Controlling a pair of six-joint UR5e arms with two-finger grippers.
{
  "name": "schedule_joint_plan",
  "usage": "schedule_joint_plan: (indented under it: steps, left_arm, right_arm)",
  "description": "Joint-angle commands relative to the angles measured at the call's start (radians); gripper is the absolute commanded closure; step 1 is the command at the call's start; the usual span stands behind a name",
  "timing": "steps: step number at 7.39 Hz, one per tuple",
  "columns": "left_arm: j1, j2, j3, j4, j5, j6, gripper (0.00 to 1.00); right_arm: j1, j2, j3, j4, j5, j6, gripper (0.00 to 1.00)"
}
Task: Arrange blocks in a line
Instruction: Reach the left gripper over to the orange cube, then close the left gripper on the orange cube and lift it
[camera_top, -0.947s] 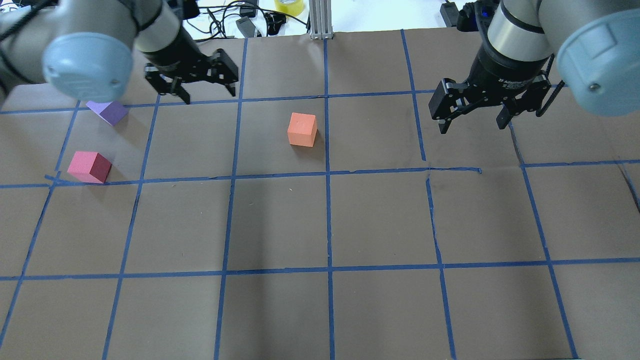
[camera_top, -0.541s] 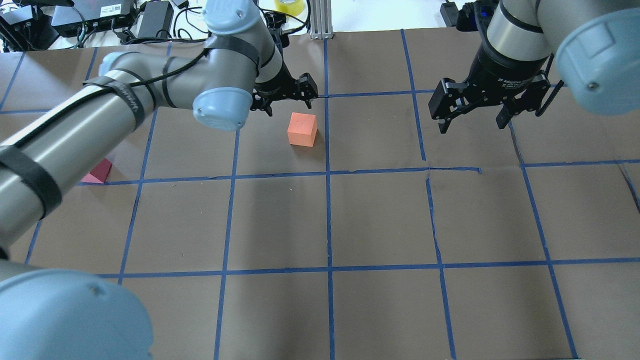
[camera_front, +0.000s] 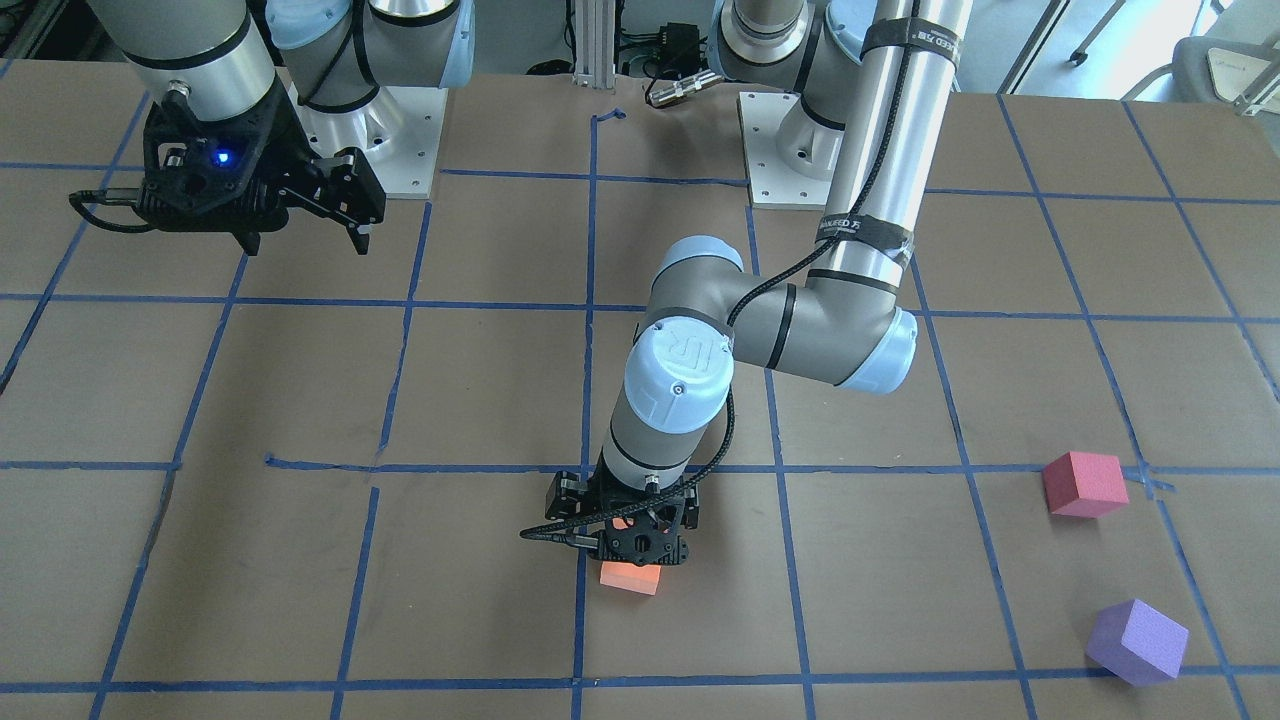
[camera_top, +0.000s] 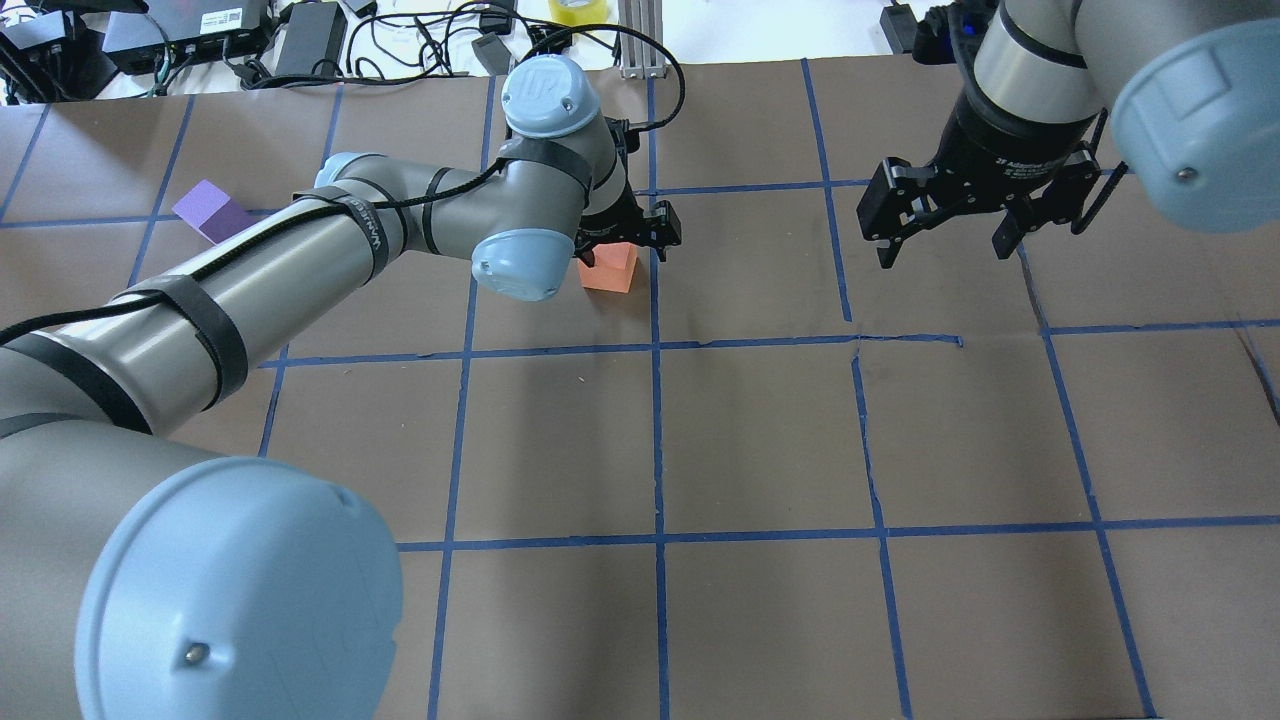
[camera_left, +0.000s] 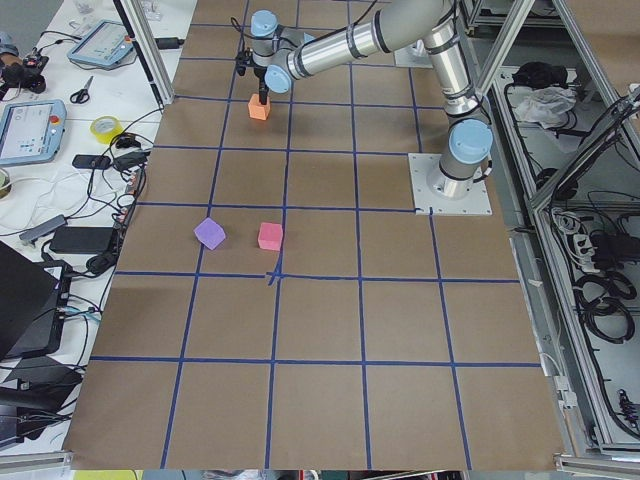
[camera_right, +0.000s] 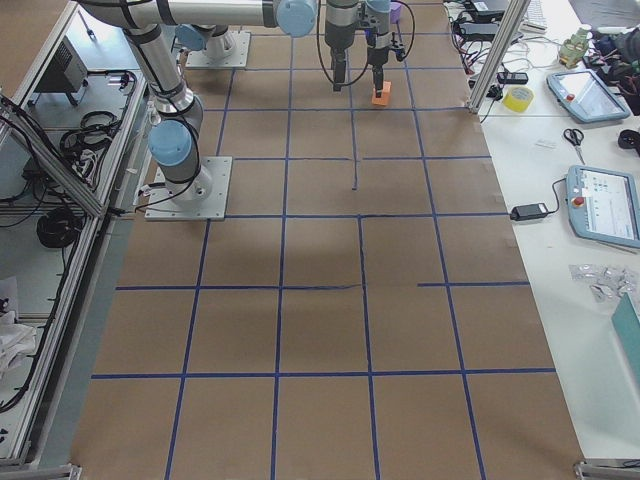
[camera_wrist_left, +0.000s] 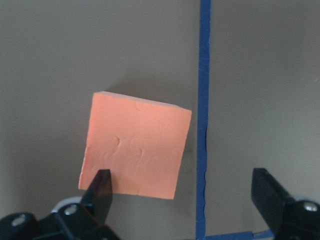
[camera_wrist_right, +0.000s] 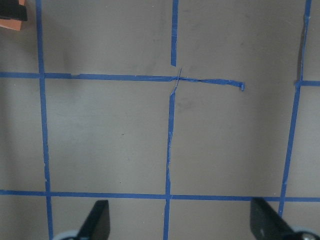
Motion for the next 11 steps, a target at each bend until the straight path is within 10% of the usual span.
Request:
schedule_joint_plan:
  steps: [1, 11]
  left_arm:
    - [0.0, 0.005, 0.0, 0.01, 0.002, 0.027, 0.0]
    - [-0.003, 0.022, 0.006, 0.01, 0.151, 0.116, 0.0]
  right_arm:
    - [0.0, 0.0, 0.0, 0.0, 0.0, 0.0, 0.0]
    - [0.0, 0.0, 0.002, 0.0, 0.0, 0.0, 0.0]
